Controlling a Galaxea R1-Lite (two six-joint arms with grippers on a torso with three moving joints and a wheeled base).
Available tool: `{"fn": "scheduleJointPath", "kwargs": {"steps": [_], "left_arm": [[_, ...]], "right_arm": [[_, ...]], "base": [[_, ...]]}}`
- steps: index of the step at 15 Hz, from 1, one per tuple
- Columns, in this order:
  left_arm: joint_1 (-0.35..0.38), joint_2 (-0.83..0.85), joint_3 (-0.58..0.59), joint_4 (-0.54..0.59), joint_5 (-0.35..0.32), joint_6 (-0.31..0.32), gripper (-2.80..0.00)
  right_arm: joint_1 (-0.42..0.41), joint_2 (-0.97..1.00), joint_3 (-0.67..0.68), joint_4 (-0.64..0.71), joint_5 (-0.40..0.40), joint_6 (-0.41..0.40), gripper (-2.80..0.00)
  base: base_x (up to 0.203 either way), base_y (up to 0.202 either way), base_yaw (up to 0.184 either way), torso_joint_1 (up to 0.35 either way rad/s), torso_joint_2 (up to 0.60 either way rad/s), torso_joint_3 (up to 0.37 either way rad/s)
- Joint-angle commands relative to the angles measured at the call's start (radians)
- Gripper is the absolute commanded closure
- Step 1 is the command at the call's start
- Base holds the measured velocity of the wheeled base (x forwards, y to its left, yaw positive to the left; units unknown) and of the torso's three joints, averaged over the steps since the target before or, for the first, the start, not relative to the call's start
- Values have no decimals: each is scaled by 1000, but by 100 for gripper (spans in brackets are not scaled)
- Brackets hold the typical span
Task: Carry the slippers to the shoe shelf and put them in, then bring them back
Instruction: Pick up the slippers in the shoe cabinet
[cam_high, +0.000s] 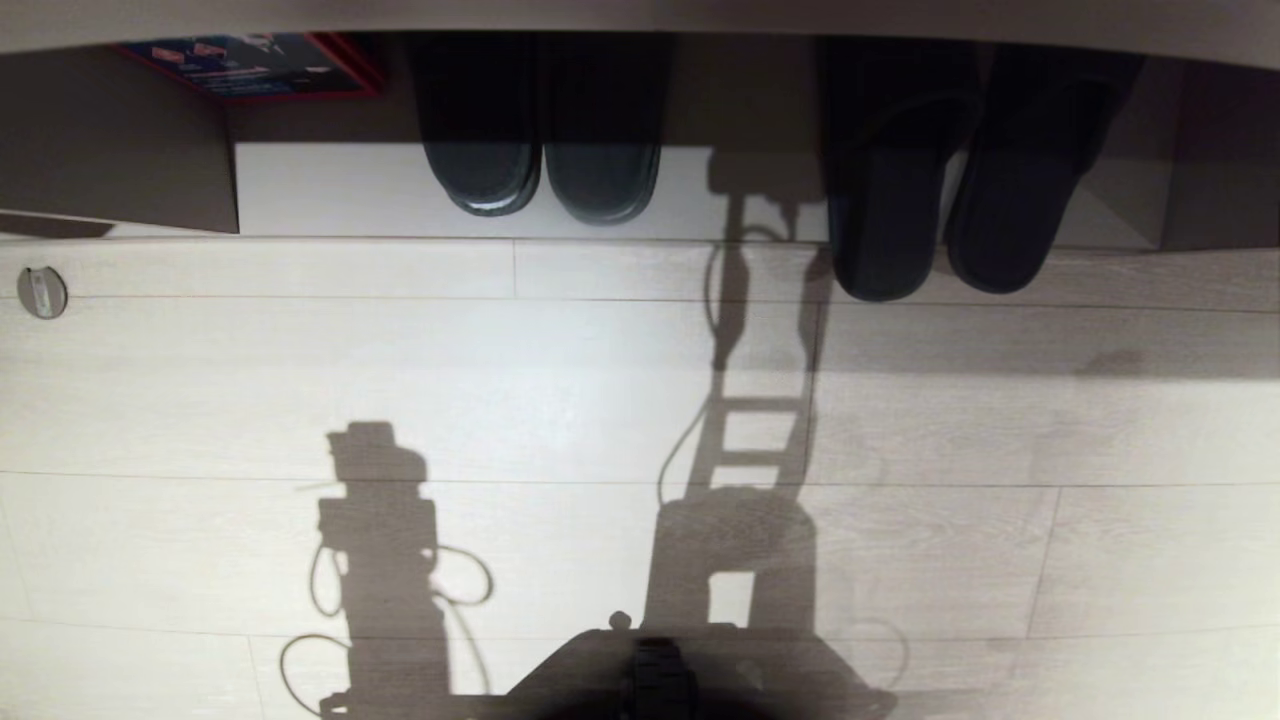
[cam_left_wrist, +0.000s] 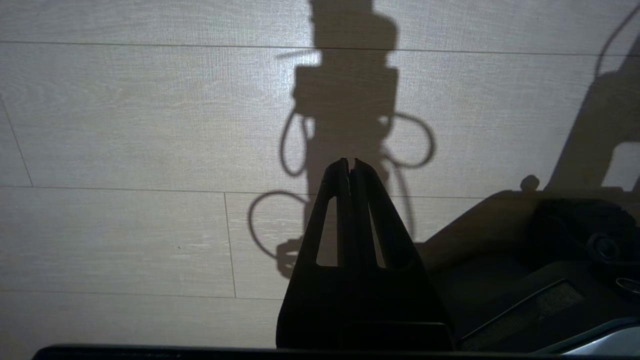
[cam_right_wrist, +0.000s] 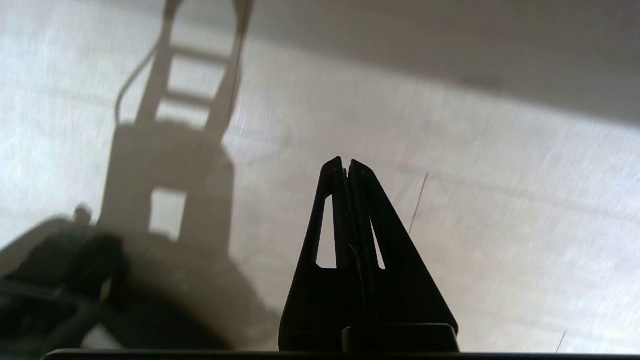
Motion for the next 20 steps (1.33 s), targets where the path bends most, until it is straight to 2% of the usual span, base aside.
{"fn": "scheduleJointPath", "kwargs": {"steps": [1, 3, 7, 14, 20], "left_arm": [[0, -1, 0, -1, 0, -1, 0], [0, 0, 0, 1, -2, 7, 0], [0, 0, 0, -1, 2, -12, 0], [0, 0, 0, -1, 2, -15, 0], [0, 0, 0, -2, 2, -16, 0]], "right_arm": [[-1, -132, 22, 118, 8, 5, 0], [-1, -136, 76, 122, 5, 12, 0], [-1, -135, 107, 182, -71, 35, 0], [-1, -135, 108, 175, -71, 31, 0], [0, -135, 108, 178, -72, 39, 0]], "base": [[0, 0, 0, 0, 0, 0], [0, 0, 0, 0, 0, 0], [0, 0, 0, 0, 0, 0], [0, 0, 0, 0, 0, 5], [0, 0, 0, 5, 3, 175]]}}
